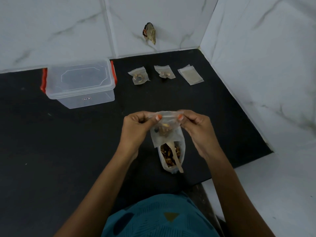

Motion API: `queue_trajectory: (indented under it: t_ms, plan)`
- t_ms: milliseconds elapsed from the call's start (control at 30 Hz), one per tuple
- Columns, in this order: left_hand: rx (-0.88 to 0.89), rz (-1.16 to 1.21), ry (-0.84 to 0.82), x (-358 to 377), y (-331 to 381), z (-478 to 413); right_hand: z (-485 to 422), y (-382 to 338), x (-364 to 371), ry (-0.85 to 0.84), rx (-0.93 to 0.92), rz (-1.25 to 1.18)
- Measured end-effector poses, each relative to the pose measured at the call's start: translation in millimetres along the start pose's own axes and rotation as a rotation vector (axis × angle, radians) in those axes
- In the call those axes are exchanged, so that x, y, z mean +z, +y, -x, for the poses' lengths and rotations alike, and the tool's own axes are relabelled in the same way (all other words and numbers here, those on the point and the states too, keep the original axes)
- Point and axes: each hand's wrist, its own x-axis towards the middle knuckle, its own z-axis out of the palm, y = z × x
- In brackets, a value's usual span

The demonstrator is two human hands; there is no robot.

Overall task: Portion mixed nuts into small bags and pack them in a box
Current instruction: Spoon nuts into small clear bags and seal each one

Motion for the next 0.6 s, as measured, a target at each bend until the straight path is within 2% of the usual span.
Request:
queue_trajectory:
  t_ms: [167, 267, 400, 600]
  plan:
    - [-0.020, -0.058, -0.130, -5.3, 2.6, -8.8, -10.6, 2.4, 5.6, 0.118, -0.087, 0.096]
    - [-0.024, -0.118, -0.095, -5.5, 2.3, -14.1, -19.1, 5.0, 9.0, 0.154, -0.098, 0.133]
    - [0.013, -0.117, -0.014, -1.9, 1.8, -22.5, -29.5, 7.7, 12.2, 0.126, -0.051, 0.139]
    - [-0.136, 0.005, -0.039, -5.9, -5.5, -47.3, -53.3, 9.4, 16.1, -0.035, 0.027, 0.182]
